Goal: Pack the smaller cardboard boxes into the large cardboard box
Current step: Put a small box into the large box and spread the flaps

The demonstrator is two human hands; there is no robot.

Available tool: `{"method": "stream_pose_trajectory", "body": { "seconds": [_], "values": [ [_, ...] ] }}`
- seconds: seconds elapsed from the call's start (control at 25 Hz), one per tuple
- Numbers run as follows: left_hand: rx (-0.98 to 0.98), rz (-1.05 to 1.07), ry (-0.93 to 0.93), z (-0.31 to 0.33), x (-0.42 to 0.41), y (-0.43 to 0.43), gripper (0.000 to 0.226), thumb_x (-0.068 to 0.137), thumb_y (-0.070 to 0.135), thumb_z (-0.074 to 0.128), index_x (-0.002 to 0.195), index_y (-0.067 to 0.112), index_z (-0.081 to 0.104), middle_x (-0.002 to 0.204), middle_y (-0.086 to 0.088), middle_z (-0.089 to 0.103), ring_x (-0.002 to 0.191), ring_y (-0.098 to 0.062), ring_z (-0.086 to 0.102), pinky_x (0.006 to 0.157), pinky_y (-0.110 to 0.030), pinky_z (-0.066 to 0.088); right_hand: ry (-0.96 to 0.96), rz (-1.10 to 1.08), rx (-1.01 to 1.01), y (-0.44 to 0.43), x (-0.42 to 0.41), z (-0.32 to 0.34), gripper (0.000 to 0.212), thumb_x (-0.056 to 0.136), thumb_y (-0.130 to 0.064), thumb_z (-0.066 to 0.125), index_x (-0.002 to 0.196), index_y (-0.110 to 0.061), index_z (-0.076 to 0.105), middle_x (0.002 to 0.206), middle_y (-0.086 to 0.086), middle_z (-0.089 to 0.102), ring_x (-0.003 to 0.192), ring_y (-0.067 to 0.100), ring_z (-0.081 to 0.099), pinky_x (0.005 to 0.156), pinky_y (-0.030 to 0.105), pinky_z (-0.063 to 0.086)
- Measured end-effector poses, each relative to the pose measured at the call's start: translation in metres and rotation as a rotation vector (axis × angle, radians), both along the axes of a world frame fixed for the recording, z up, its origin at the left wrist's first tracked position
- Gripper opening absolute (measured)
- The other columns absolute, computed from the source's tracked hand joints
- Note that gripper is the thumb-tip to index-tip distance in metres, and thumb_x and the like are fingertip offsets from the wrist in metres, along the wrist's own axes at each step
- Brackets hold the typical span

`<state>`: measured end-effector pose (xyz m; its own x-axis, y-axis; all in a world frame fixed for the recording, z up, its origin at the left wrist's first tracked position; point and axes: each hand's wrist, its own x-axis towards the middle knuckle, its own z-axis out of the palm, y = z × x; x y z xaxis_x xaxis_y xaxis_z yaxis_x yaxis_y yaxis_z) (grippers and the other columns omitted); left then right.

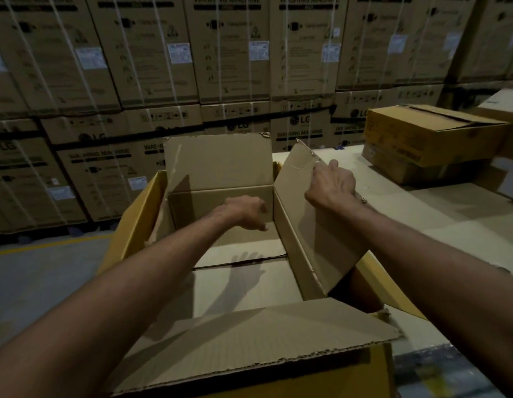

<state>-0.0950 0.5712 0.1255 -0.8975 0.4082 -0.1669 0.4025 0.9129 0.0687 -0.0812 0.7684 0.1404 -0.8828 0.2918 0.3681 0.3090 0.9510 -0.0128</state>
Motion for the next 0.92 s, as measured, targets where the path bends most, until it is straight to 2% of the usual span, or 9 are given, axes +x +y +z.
{"method": "stream_pose_trajectory", "body": {
  "seconds": [0.16,0.28,0.4,0.56,0.64,0.68,0.76,0.84,0.92],
  "values": [
    [-0.136,0.115,0.088,0.006,-0.006,-0.029,0.050,0.093,0.048,0.066,0.137,0.026,0.057,0.136,0.001,0.061,0.128,-0.023,0.055,0.108,-0.054,0.039,-0.037,-0.039,0.122,0.004,-0.004,-0.013,0.058,0.081,-0.046,0.072,0.128,-0.020,0.050,0.128,0.014,0.044,0.112,0.028,0.045,0.093,0.044,0.040],
    [-0.176,0.187,0.161,0.014,-0.009,-0.060,0.039,0.095,0.044,0.064,0.130,0.025,0.063,0.128,0.000,0.065,0.121,-0.022,0.059,0.110,-0.054,0.037,-0.031,0.063,0.372,-0.009,-0.011,-0.031,0.050,0.076,-0.047,0.073,0.119,-0.024,0.061,0.159,0.017,0.020,0.148,0.036,0.016,0.117,0.056,0.013],
    [-0.272,0.220,0.358,0.012,-0.012,-0.090,0.029,0.095,0.029,0.061,0.124,0.025,0.066,0.124,-0.002,0.067,0.121,-0.024,0.057,0.110,-0.048,0.036,-0.092,0.210,0.303,-0.027,-0.023,-0.043,0.039,0.084,-0.040,0.071,0.119,-0.025,0.064,0.167,0.015,0.014,0.155,0.036,0.007,0.123,0.056,0.003],
    [-0.518,0.431,0.597,0.027,-0.009,-0.139,0.046,0.086,0.040,0.070,0.130,0.027,0.061,0.161,-0.015,0.031,0.149,-0.044,0.022,0.117,-0.069,0.013,-0.126,0.182,0.337,-0.045,-0.031,-0.043,0.045,0.085,-0.045,0.069,0.126,-0.025,0.063,0.159,0.016,0.028,0.150,0.037,0.017,0.122,0.056,0.011],
    [-0.511,0.588,0.580,0.036,-0.009,-0.166,0.066,0.087,0.043,0.069,0.146,0.025,0.047,0.167,-0.016,0.012,0.148,-0.051,0.020,0.113,-0.070,0.023,-0.114,0.062,0.426,-0.048,-0.034,-0.041,0.052,0.085,-0.048,0.066,0.130,-0.023,0.059,0.162,0.021,0.020,0.151,0.043,0.010,0.119,0.061,0.005],
    [-0.464,0.649,0.555,0.039,-0.010,-0.177,0.066,0.090,0.039,0.067,0.149,0.022,0.043,0.166,-0.018,0.015,0.141,-0.049,0.034,0.107,-0.065,0.036,-0.094,-0.021,0.453,-0.048,-0.035,-0.038,0.059,0.085,-0.050,0.064,0.136,-0.021,0.056,0.164,0.023,0.016,0.151,0.046,0.007,0.119,0.063,0.005],
    [-0.406,0.705,0.551,0.043,-0.011,-0.193,0.047,0.095,0.031,0.062,0.139,0.019,0.052,0.145,-0.017,0.041,0.094,-0.030,0.058,0.070,-0.042,0.052,-0.067,-0.130,0.437,-0.044,-0.039,-0.028,0.065,0.088,-0.054,0.058,0.144,-0.020,0.053,0.165,0.023,0.015,0.151,0.048,0.011,0.119,0.065,0.012],
    [-0.409,0.707,0.578,0.044,-0.011,-0.198,0.033,0.096,0.030,0.062,0.127,0.019,0.058,0.108,-0.010,0.049,0.061,-0.020,0.039,0.046,-0.033,0.033,-0.091,-0.142,0.368,-0.040,-0.041,-0.019,0.064,0.087,-0.055,0.064,0.141,-0.021,0.055,0.165,0.022,0.018,0.147,0.046,0.023,0.118,0.061,0.023],
    [-0.461,0.672,0.582,0.042,-0.008,-0.196,0.032,0.095,0.031,0.064,0.124,0.018,0.059,0.101,-0.008,0.046,0.056,-0.018,0.035,0.041,-0.032,0.023,-0.098,-0.121,0.369,-0.039,-0.038,-0.014,0.060,0.083,-0.053,0.069,0.133,-0.023,0.057,0.161,0.021,0.020,0.137,0.040,0.035,0.112,0.052,0.035]
  ]
}}
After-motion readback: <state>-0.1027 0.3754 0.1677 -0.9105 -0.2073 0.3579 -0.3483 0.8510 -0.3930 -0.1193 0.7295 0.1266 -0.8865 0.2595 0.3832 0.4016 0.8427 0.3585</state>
